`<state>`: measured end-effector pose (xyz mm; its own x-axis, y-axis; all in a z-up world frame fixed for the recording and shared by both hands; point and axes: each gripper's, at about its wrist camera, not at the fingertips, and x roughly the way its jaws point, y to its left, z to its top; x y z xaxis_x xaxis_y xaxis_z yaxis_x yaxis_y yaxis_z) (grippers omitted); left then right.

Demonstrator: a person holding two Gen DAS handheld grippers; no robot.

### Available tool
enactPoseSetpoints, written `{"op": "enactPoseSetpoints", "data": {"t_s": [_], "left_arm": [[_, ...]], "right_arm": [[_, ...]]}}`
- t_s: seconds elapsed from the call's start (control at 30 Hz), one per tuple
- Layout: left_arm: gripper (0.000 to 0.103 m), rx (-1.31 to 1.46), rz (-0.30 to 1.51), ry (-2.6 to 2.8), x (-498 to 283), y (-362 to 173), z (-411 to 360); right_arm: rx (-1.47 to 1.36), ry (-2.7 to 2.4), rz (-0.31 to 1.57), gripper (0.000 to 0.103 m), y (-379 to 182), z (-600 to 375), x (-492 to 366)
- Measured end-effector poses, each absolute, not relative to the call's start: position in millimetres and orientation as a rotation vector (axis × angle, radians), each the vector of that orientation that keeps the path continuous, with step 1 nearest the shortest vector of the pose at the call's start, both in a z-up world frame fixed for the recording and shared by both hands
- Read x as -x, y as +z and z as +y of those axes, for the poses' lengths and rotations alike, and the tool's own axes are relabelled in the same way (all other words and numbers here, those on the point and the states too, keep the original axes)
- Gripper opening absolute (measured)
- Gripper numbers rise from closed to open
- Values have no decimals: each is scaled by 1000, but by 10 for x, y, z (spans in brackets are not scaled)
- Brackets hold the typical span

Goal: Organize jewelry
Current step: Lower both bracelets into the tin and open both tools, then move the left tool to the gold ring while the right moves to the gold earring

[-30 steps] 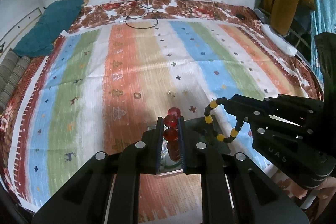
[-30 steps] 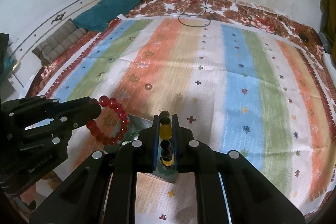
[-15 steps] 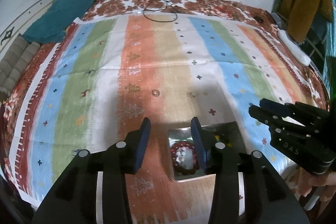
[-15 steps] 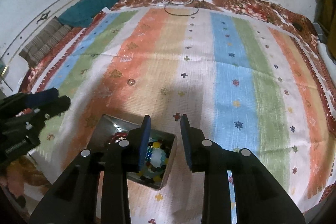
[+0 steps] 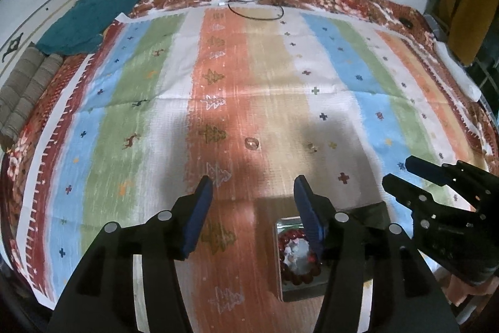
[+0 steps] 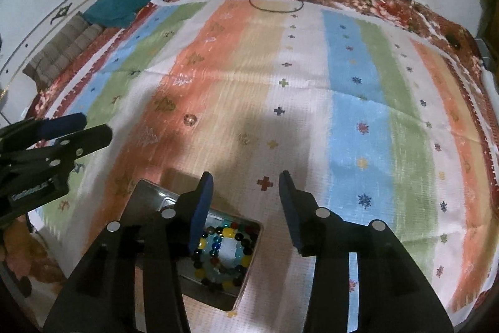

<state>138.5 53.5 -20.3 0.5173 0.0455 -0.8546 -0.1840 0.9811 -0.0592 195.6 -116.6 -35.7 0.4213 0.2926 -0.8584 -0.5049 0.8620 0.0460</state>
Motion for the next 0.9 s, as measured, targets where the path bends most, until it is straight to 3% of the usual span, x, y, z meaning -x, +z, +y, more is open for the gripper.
{"op": "enactPoseSetpoints", "data": {"t_s": [0.9], "left_arm": [[61,157,1139,134,-2056,-684,691]], "right_arm": [[247,542,1111,50,-687,-927,-2493]]}}
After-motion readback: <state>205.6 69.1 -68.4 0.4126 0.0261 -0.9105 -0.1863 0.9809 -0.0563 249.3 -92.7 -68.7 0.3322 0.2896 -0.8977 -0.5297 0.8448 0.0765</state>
